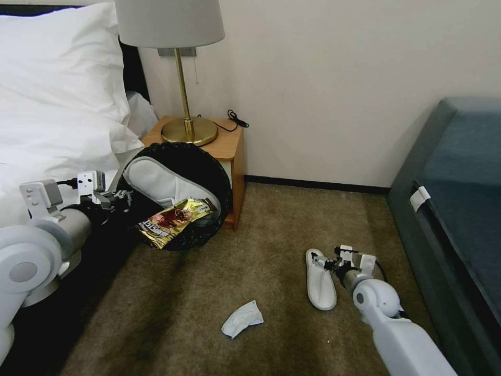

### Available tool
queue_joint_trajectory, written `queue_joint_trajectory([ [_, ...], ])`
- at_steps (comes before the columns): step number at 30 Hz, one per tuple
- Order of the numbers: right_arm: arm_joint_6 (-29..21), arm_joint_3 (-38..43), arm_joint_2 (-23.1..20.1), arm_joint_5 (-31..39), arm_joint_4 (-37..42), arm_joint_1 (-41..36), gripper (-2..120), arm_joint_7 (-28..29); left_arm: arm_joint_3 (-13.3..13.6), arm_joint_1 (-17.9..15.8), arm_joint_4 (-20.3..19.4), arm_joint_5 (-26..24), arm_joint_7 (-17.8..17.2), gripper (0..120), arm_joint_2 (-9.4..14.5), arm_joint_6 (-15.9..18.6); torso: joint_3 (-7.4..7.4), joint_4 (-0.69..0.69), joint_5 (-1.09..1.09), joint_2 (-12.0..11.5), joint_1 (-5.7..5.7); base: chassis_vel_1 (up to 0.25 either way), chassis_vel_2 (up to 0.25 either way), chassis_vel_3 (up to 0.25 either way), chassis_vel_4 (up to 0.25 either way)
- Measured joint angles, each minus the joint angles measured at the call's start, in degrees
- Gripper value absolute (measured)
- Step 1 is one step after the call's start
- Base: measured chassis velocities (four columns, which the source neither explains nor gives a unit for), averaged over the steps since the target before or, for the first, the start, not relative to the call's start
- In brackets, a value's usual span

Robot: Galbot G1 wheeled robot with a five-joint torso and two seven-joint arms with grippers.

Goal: Pick up the trash bin, then pick up the garbage on the floor and place it into the trash bin.

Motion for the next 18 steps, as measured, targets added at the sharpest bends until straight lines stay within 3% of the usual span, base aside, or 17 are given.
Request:
queue_joint_trajectory([
  [7,2.99,-0.44,4.28,-4.56,-8.28,2.86,100,-1.40,1.06,-0.17,0.32,0.60,0.25,3,-0.37,0.00,0.00,0.01,0.00,0.00,0.00,0.000,0.000,0.000,0.000],
  [18,5.30,0.39,6.04,-6.74,-14.82,4.34,100,-1.82,1.03,-0.11,0.62,0.96,0.93,3,-0.42,0.00,0.00,0.01,0.00,0.00,0.01,0.000,0.000,0.000,0.000],
])
